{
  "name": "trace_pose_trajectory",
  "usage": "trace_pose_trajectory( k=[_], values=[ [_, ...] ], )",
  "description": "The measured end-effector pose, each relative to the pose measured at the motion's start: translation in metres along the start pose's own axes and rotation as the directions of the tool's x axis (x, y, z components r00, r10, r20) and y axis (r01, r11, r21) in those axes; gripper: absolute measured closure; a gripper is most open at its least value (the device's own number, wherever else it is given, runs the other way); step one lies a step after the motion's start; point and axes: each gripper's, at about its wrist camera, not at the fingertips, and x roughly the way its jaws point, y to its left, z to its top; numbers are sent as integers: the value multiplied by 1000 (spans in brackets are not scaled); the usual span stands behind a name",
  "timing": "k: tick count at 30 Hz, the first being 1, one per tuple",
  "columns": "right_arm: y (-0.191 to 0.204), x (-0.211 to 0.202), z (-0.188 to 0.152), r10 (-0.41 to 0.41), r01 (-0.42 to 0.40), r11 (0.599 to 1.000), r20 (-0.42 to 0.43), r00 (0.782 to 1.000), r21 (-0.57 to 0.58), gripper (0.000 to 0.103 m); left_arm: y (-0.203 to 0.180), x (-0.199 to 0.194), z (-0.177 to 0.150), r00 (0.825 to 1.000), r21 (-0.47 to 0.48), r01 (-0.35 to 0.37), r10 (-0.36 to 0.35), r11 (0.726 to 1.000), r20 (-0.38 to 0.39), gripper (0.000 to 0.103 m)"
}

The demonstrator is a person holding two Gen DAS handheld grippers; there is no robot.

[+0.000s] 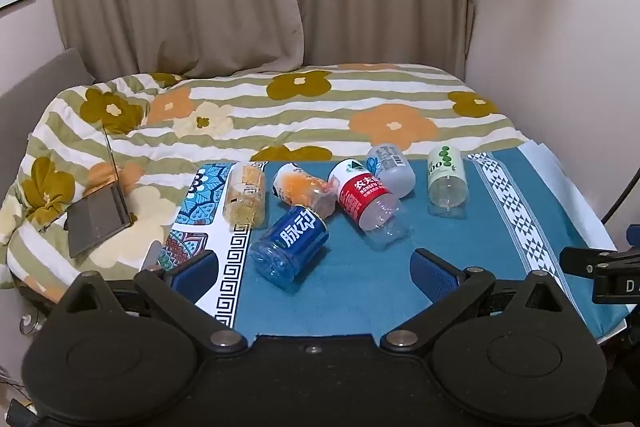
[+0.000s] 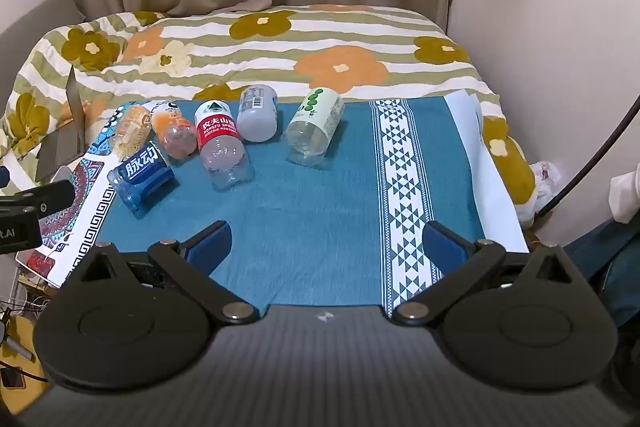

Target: Flip cup upright

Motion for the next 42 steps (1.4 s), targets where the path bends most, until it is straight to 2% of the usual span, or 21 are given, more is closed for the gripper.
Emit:
trace_pose_trajectory(
  k=[13,42],
  values=[
    [1,2,0,-3,3,1000,-2,1000,-2,0,1,-5,2,999,3,13,-13,1000,34,0],
    [-3,14,4,-18,18,1000,-17,1000,-5,0,-1,5,6,1000,-12,27,-27,1000,17,0]
  ],
)
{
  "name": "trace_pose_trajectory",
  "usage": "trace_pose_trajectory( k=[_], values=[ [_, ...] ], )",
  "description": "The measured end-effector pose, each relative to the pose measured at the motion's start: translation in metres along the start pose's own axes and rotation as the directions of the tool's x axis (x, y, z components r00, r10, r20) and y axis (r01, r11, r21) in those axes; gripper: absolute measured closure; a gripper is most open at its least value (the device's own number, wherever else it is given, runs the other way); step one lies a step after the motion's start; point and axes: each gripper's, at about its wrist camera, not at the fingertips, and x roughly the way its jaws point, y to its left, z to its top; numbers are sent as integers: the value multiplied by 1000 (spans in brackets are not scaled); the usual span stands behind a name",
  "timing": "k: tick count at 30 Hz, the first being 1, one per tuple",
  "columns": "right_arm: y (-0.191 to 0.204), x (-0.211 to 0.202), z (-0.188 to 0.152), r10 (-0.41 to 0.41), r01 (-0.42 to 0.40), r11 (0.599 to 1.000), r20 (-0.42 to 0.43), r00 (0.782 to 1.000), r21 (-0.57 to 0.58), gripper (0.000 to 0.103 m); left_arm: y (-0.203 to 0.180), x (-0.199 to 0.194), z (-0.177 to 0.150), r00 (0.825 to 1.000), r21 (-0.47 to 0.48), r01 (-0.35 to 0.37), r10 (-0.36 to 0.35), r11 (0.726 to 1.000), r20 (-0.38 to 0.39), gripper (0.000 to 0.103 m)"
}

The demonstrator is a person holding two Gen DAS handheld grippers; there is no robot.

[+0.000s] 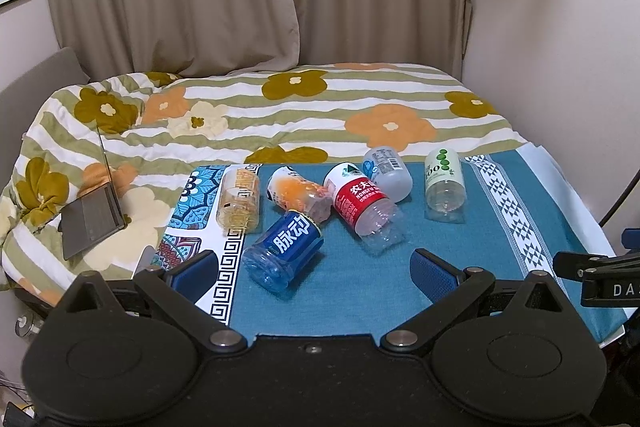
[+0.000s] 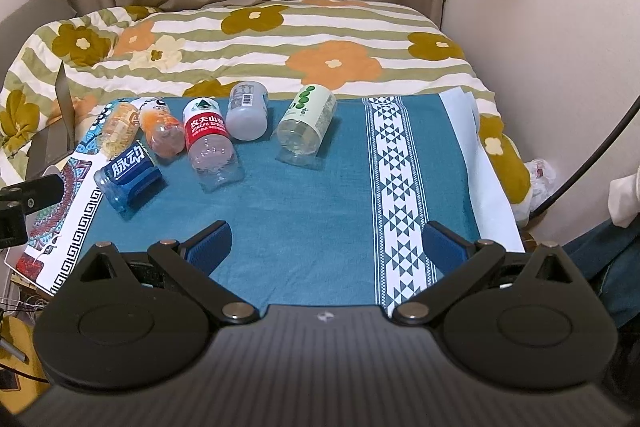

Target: Flip cup upright

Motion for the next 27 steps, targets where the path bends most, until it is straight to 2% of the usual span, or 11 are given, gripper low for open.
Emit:
trace_pose_trajectory(
  k=[27],
  values=[
    [-2,1,0,0,0,1000,-4,1000,-2,0,-5,2,2,1000,2,2,-2,1000,-4,0]
  ],
)
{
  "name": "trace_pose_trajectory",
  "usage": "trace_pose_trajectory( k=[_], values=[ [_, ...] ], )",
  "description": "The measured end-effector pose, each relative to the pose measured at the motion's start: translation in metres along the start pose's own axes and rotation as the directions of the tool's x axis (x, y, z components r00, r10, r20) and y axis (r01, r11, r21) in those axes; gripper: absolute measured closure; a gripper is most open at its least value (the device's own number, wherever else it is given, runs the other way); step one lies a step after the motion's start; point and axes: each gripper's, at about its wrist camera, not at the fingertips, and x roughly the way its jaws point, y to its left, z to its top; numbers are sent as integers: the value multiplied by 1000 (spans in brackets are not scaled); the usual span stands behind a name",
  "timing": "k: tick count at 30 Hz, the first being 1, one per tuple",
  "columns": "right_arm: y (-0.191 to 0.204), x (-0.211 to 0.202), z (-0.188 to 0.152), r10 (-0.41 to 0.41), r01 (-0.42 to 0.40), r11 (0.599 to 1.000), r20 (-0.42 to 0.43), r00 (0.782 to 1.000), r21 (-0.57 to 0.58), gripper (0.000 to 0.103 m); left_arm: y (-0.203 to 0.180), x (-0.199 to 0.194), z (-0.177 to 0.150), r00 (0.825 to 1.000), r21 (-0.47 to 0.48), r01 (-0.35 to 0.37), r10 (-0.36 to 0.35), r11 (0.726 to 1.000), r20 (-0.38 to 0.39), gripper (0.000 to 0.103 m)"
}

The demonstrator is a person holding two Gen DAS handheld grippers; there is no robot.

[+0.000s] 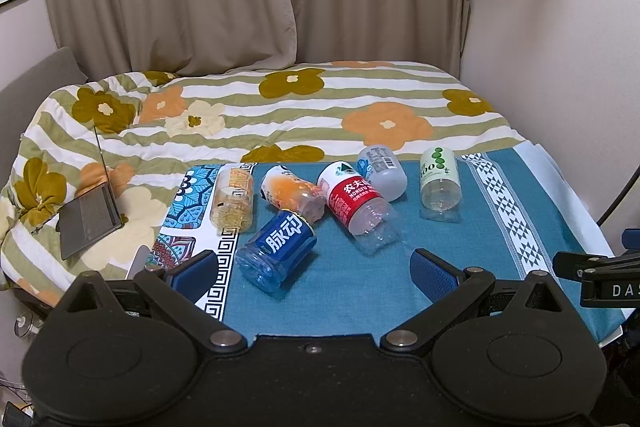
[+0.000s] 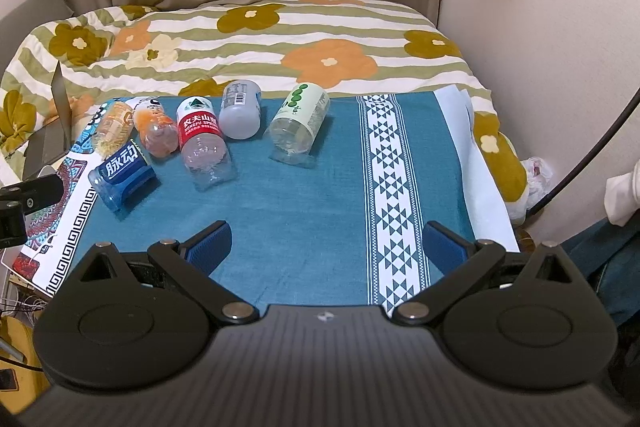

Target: Flip cup upright

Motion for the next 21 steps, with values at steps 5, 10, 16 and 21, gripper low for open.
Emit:
trace_pose_trajectory(
  k=[5,10,16,21],
  values=[
    [0,0,0,-1,1,1000,-1,1000,0,0,-1,0,0,1000,0,-1,1,1000,-1,0],
    [0,-1,0,-1,1,1000,0,1000,0,0,-1,0,0,1000,0,-1,1,1000,-1,0],
    [0,-1,0,-1,1,1000,0,1000,0,0,-2,1,0,1000,0,-1,1,1000,-1,0],
    [-1,-2,0,-1,1,1000,0,1000,0,0,-3,1,0,1000,2,-2,2,1000,0,0]
  ],
)
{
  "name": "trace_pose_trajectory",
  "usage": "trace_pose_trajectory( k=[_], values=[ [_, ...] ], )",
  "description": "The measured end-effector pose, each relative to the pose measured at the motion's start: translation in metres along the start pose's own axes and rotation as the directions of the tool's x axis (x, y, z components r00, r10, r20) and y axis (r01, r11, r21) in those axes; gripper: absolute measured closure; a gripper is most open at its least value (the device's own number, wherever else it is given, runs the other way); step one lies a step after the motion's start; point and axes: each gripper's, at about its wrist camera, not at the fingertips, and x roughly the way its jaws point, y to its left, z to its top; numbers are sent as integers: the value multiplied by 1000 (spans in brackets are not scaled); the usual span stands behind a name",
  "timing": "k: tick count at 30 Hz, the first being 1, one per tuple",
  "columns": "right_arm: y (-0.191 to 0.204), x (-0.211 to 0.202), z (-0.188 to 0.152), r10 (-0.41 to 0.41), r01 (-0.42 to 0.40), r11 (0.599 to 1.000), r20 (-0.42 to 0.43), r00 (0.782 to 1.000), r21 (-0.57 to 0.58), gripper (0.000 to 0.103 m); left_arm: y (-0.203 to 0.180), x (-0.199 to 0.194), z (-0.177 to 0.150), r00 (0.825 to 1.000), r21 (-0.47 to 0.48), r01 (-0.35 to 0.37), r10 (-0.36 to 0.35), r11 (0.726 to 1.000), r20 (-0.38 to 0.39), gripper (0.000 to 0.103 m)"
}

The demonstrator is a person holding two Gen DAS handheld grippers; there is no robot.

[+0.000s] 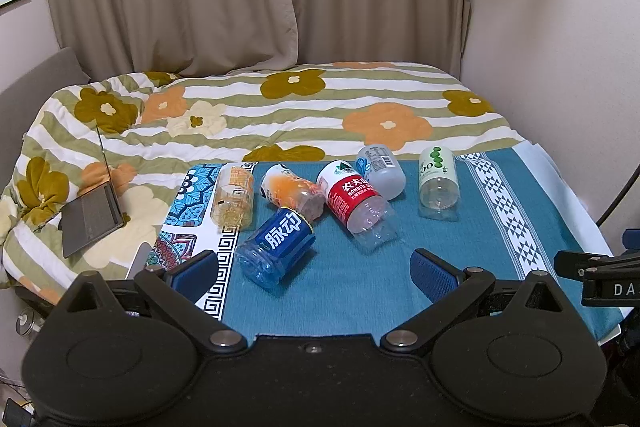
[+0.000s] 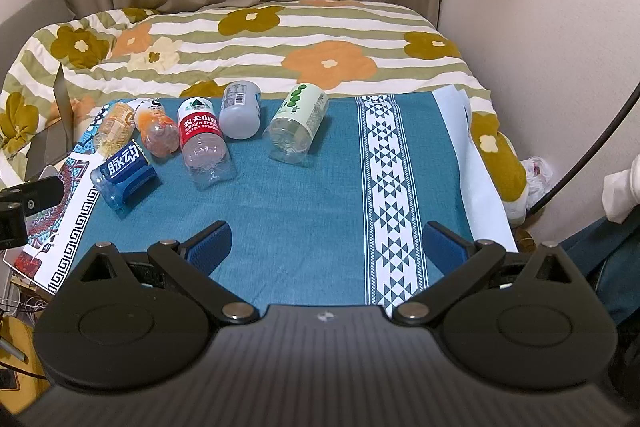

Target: Flip cup upright

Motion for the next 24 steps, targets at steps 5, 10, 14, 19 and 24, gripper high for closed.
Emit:
trace_pose_trajectory(
  k=[5,10,14,19,24],
  values=[
    [-1,-1,0,1,-1,1000,0,1000,0,0,0,0,0,1000,0,1,-1,1000,-1,0],
    [-2,-1,0,4,-4,1000,1,1000,-1,0,-5,1,4,1000,3,6,-6,1000,-11,0],
    [-9,2,6,0,0,1000,7,1000,-16,0,-14,5,13,1000,5,19,-19,1000,-17,0],
    [-33,9,21,22,-21,999,12,1000,-35,0,-34,15,27,999,0,33,-33,999,-27,0],
    [-60,19,35,43,-42,999,23,999,-24,0,-56,34,44,998,36,60,-59,998,-37,0]
  ],
)
